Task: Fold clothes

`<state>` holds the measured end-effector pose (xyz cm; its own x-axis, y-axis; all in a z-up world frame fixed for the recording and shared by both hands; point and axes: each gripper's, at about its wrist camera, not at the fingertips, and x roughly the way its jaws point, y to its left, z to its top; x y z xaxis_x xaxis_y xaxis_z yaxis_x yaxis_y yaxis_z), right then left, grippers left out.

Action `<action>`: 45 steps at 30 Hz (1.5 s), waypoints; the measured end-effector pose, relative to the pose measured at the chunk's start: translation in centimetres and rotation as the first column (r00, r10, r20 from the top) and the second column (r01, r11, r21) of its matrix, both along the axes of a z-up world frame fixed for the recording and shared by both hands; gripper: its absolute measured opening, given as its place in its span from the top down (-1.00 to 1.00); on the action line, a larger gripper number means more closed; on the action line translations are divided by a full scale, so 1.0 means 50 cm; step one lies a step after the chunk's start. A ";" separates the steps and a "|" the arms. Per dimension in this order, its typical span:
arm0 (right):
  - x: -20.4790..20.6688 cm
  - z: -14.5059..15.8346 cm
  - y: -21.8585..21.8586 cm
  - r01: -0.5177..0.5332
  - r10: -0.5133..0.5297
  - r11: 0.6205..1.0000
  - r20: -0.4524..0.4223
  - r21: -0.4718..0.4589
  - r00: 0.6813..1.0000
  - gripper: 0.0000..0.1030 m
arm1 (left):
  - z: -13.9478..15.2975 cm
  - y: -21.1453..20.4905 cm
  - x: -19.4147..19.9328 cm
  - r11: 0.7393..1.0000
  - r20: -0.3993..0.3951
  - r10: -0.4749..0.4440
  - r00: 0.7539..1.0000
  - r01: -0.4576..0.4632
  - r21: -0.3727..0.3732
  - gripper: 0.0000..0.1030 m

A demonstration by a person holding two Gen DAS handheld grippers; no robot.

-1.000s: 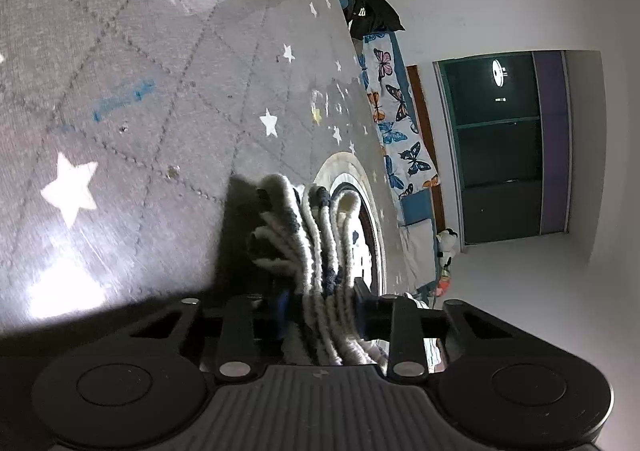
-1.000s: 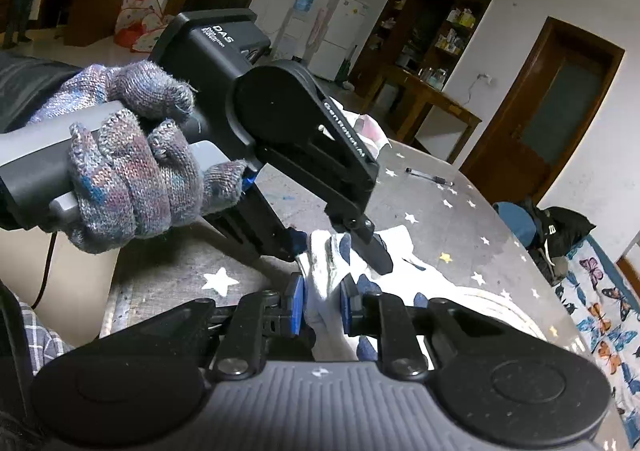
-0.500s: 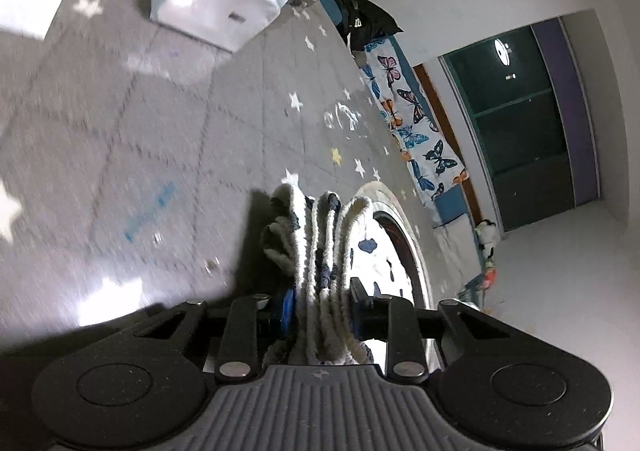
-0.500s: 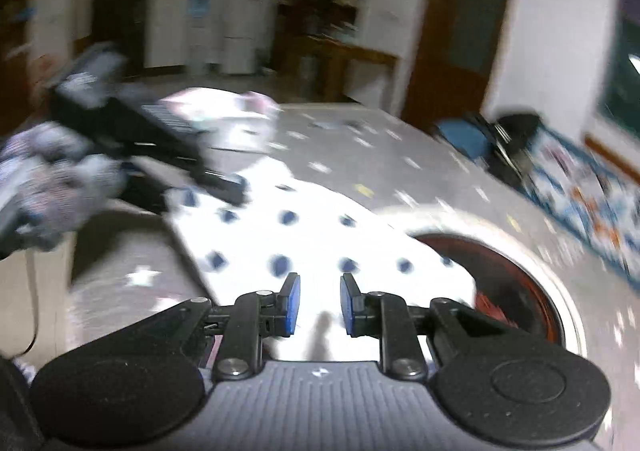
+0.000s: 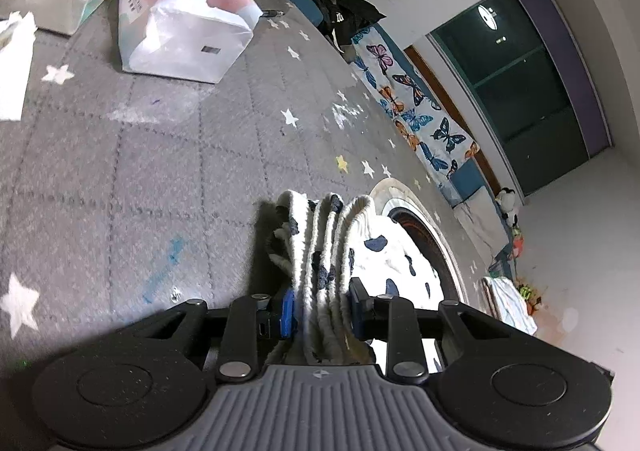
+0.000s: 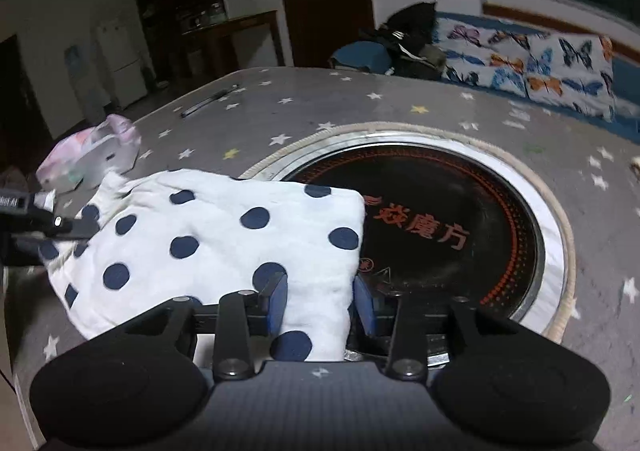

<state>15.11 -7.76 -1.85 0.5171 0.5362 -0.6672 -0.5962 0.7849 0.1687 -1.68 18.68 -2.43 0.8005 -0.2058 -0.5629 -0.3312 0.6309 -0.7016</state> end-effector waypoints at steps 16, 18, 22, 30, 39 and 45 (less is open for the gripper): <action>-0.022 0.024 -0.065 0.113 -0.106 0.981 -0.054 0.156 0.993 0.89 | 0.055 -0.043 0.033 0.992 0.024 -0.067 0.997 0.064 0.113 0.44; -0.033 0.039 -0.088 0.132 -0.128 0.978 -0.032 0.164 0.991 0.90 | 0.067 -0.067 0.052 0.988 0.034 -0.103 0.994 0.098 0.121 0.44; -0.054 0.068 -0.133 0.167 -0.173 0.969 0.014 0.179 0.985 0.90 | 0.082 -0.133 0.103 0.973 0.047 -0.194 0.980 0.186 0.137 0.44; -0.081 0.117 -0.317 0.358 -0.372 0.923 0.093 0.139 0.924 0.90 | 0.087 -0.320 0.229 0.914 0.050 -0.380 0.923 0.367 0.175 0.44; -0.066 0.122 -0.483 0.530 -0.532 0.846 0.134 0.051 0.836 0.90 | 0.070 -0.512 0.328 0.839 0.016 -0.519 0.854 0.506 0.198 0.44; -0.049 0.093 -0.543 0.596 -0.592 0.803 0.125 0.008 0.796 0.90 | 0.041 -0.576 0.359 0.799 -0.025 -0.565 0.825 0.555 0.232 0.36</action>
<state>12.68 -34.91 2.79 0.8015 0.0791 -0.5927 -0.0248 0.9948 0.0992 16.28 -10.13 -0.39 0.6086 -0.5014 -0.6150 0.1551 0.8353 -0.5275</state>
